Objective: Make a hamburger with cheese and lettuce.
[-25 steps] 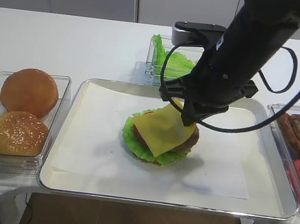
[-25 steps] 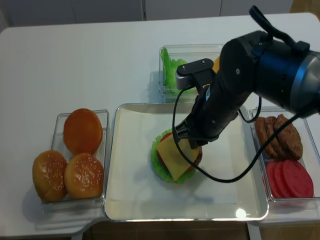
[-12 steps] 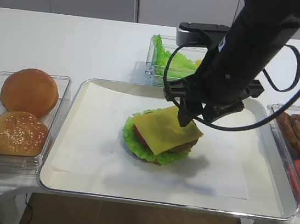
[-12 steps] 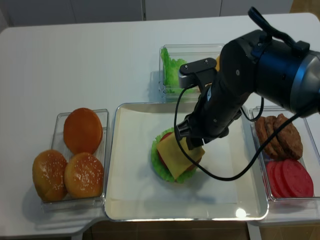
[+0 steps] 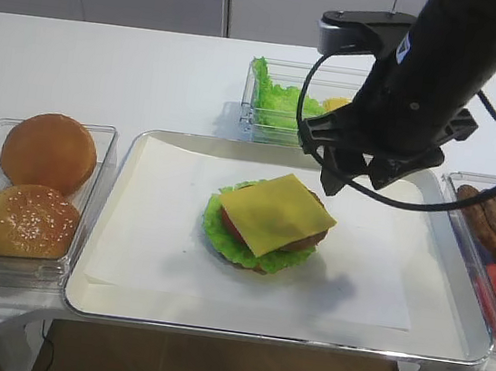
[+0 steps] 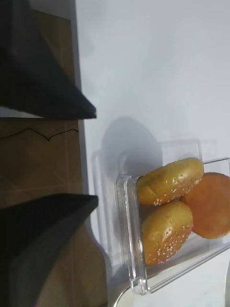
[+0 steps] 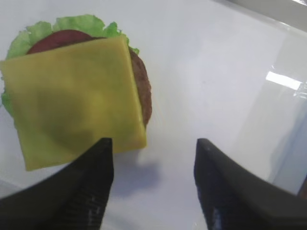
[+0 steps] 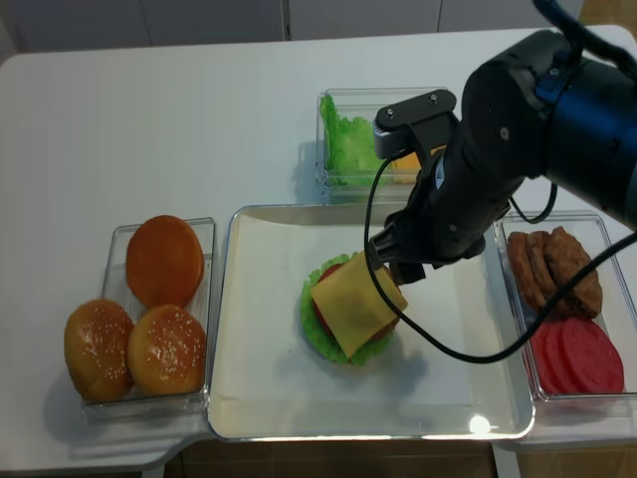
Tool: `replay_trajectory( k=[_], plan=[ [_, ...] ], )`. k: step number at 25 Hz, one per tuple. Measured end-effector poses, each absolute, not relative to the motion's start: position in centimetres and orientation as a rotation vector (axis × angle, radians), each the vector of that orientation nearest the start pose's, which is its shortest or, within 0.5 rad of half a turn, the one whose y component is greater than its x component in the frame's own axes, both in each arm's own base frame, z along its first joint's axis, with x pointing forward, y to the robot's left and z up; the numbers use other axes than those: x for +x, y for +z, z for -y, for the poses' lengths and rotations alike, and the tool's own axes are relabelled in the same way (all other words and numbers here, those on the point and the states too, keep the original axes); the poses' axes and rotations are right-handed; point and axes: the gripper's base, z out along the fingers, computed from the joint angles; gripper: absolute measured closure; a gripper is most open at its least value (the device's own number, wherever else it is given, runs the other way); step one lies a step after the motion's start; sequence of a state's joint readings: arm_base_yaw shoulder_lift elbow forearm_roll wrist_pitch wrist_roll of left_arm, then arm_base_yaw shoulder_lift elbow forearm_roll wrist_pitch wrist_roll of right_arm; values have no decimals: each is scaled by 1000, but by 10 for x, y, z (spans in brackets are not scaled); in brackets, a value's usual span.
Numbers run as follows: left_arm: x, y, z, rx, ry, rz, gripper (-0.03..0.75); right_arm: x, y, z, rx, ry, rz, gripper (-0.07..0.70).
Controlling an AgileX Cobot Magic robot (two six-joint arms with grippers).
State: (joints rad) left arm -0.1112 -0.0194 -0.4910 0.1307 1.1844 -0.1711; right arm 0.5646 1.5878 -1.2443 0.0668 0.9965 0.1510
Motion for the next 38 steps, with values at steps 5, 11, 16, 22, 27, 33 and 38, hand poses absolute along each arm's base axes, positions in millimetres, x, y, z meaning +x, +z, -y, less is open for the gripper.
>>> replay_trajectory(
  k=[5,11,16,22,27,33,38],
  plan=[
    [-12,266,-12,-81,-5,-2148,346,267,281,-160,-513,196,-2840,223],
    [-12,266,-12,-81,-5,-2148,346,275,294,-121,-353,159,-2847,223],
    [-12,266,-12,-81,-5,-2148,346,275,309,-89,-223,124,-2833,225],
    [-12,266,-12,-81,-5,-2148,346,257,317,-57,-114,98,-2826,231],
    [-12,266,-12,-81,-5,-2148,346,222,313,-39,-55,83,-2832,233],
    [-12,266,-12,-81,-5,-2148,346,158,322,-29,-20,122,-2749,234],
    [-12,266,-12,-81,-5,-2148,346,101,326,-20,-5,151,-2649,234]
  ],
)
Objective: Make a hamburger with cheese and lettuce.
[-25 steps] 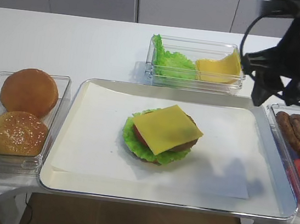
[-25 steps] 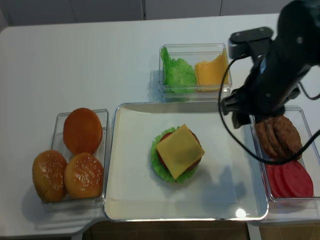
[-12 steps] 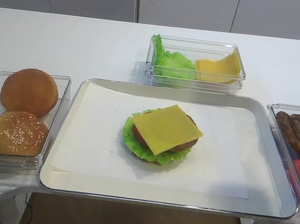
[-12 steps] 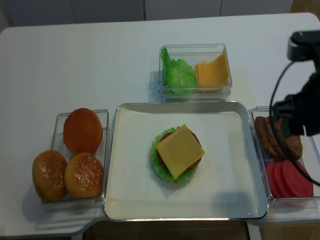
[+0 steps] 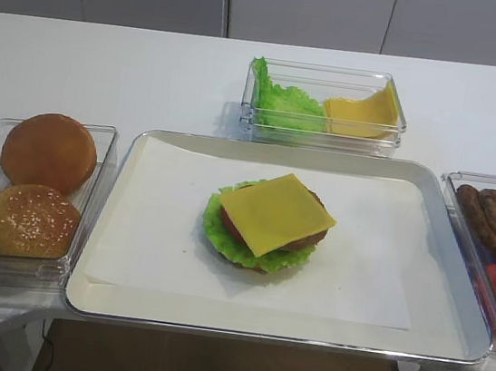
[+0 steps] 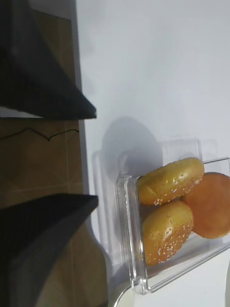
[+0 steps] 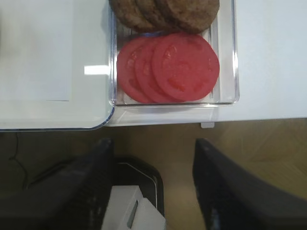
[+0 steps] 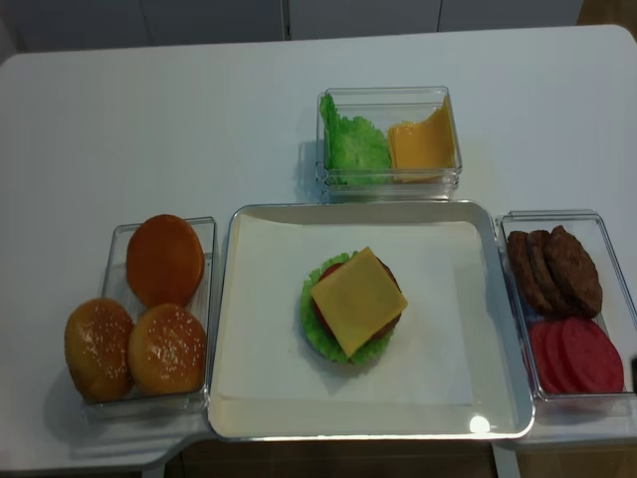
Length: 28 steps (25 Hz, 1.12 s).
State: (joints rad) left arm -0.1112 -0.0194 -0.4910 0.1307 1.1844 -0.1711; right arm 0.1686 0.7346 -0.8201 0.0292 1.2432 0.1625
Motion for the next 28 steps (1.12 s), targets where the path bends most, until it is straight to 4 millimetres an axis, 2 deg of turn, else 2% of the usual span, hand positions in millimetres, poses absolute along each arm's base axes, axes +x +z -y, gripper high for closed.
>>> replay_trajectory(
  k=[2,9,16,20,28],
  plan=[
    [-12,266,-12,-81,-5,-2148,346,78,329,-16,3,165,-2570,234],
    [-12,266,-12,-81,-5,-2148,346,14,327,-6,21,229,-2327,234],
    [-12,266,-12,-81,-5,-2148,346,-33,320,1,7,275,-2113,234],
    [-12,266,-12,-81,-5,-2148,346,-42,308,1,-25,288,-2076,234],
    [-12,266,-12,-81,-5,-2148,346,-30,289,-2,-130,230,-2117,234]
  ],
)
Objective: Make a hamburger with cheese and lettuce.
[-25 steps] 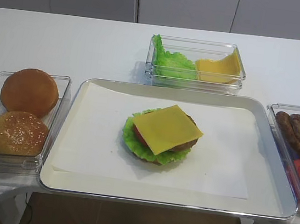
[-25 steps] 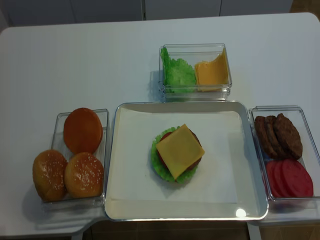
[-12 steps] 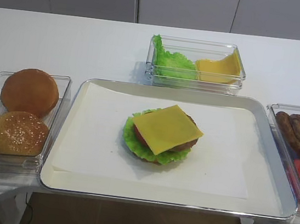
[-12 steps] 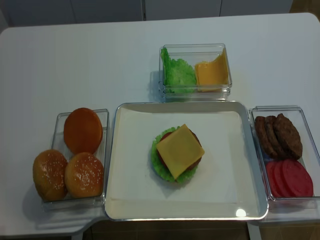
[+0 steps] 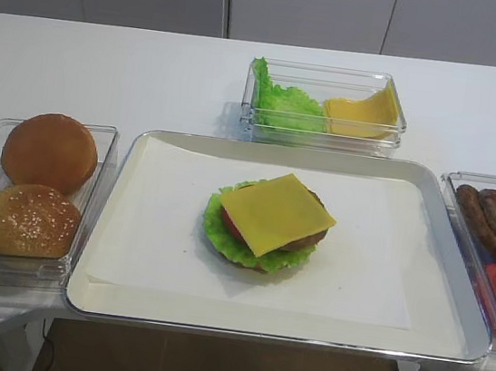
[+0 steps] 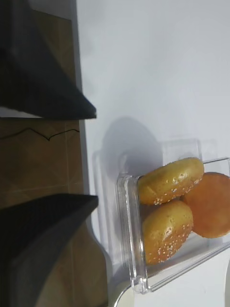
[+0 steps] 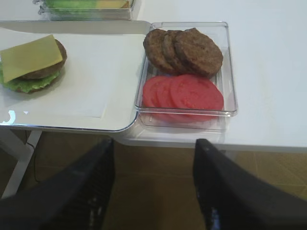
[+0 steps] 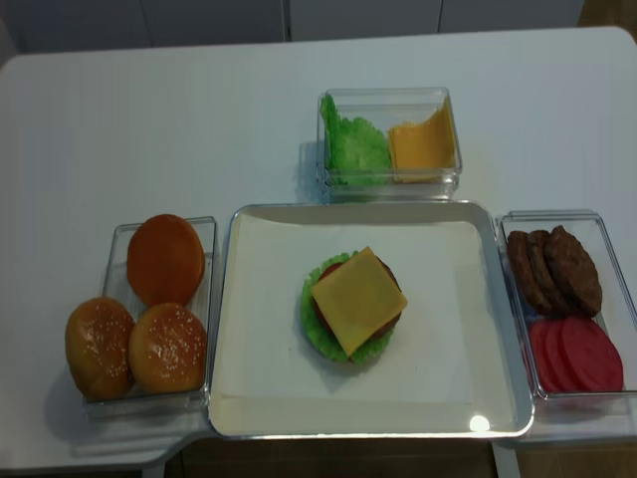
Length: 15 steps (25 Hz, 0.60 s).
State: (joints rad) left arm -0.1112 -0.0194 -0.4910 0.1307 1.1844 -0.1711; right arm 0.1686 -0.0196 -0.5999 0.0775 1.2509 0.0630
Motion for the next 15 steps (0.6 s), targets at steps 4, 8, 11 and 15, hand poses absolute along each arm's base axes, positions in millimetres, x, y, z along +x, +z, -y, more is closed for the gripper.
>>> replay_trajectory(
  k=[4,8,11,15],
  plan=[
    [-12,266,-12,-81,-5,-2148,346,-20,282,-3,-155,217,-2090,234],
    [-12,266,-12,-81,-5,-2148,346,-15,277,-4,-162,211,-2077,234],
    [-12,266,-12,-81,-5,-2148,346,-11,270,-5,-163,210,-2102,234],
    [-12,266,-12,-81,-5,-2148,346,-11,268,-5,-163,212,-2107,234]
  ],
)
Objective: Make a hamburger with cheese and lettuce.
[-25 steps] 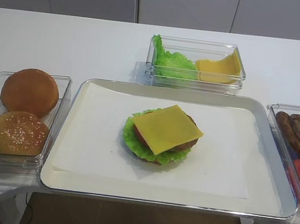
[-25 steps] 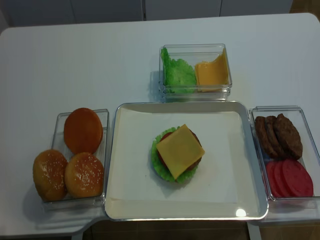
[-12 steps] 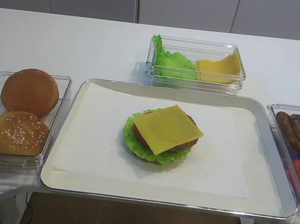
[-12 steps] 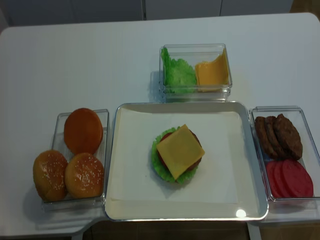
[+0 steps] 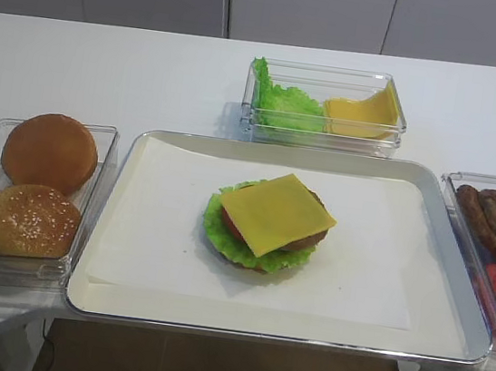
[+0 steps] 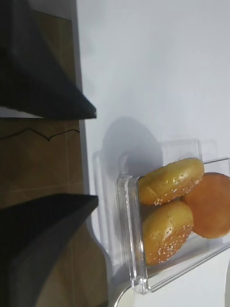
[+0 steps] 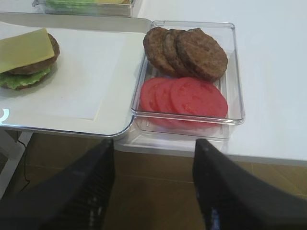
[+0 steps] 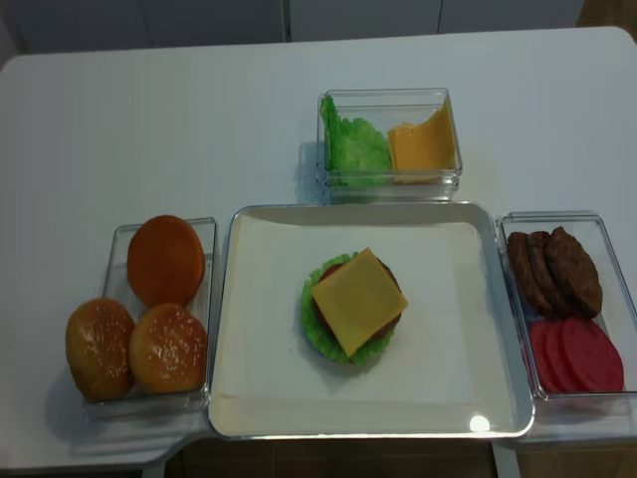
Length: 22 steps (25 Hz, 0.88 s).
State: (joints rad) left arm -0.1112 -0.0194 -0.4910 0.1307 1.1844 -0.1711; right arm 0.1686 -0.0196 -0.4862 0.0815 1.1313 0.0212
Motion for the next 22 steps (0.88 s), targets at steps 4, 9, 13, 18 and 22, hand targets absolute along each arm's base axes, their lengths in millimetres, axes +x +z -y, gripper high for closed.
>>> replay_trajectory(
  k=[4,9,13,18,22],
  plan=[
    [-12,266,-12,-81,-5,-2148,346,-10,268,-5,-163,212,-2104,234],
    [-12,266,-12,-81,-5,-2148,346,-10,268,-5,-163,212,-2104,234],
    [-12,266,-12,-81,-5,-2148,346,-10,268,-5,-163,212,-2102,234],
    [-12,266,-12,-81,-5,-2148,346,-10,268,-5,-142,199,-2101,234],
    [-12,266,-12,-81,-5,-2148,346,-10,268,-6,-63,154,-2103,234]
  ],
)
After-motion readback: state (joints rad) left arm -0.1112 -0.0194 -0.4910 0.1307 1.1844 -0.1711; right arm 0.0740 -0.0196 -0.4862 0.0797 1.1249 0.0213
